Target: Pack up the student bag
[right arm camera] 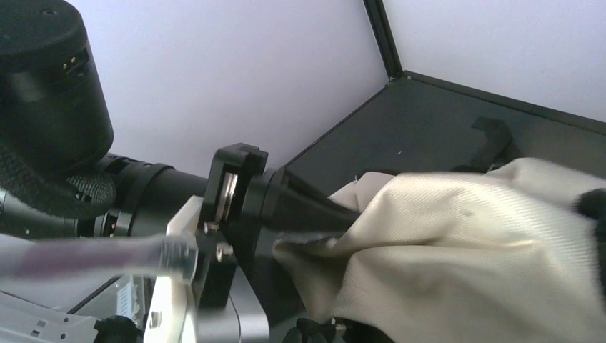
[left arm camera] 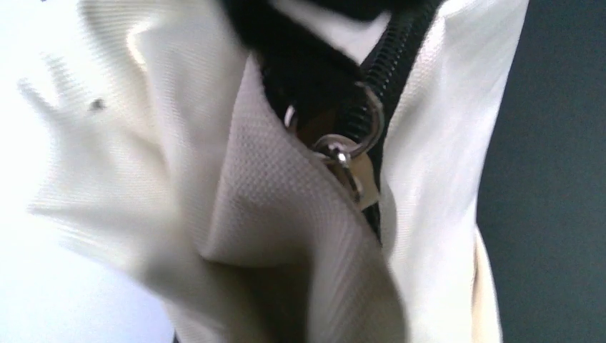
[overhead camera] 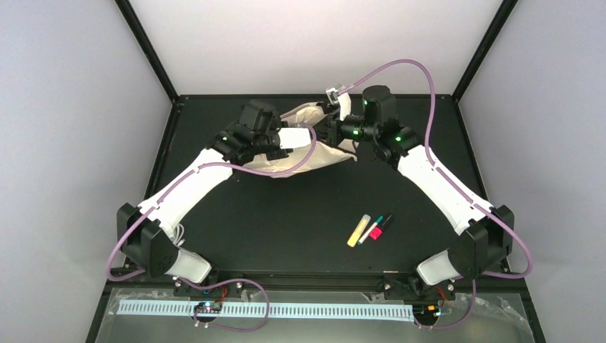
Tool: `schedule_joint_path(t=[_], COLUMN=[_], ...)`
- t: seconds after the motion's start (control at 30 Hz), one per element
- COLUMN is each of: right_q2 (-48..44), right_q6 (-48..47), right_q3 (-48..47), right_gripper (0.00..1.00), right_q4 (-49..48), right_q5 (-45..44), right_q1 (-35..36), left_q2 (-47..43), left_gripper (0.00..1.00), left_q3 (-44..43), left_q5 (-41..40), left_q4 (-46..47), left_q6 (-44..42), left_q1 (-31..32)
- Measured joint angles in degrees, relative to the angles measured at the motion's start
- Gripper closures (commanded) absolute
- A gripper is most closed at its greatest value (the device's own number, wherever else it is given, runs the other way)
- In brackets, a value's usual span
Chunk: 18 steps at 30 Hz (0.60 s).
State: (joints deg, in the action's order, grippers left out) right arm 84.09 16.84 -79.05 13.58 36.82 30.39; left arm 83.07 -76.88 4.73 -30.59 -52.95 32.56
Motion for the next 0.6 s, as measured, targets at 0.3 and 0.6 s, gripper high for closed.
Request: schedule_joint_path(t=[0.3, 0.6], right_q2=[-0.9, -9.5], right_q6=[-1.8, -3.9], right_q3=[0.0, 8.3], right_gripper=[0.99, 0.99], right_q4=[3.1, 4.4], right_q5=[-0.7, -3.7], right_q1=[-4.4, -13.4], left_q2=[-0.7, -1.2], left_gripper=[0.98, 0.98], left_q3=[-2.9, -8.4], left_q5=[10.7, 14.9], left_q4=[-6.6, -16.5], left_q6=[4.3, 6.1], left_q1=[-4.2, -6.4])
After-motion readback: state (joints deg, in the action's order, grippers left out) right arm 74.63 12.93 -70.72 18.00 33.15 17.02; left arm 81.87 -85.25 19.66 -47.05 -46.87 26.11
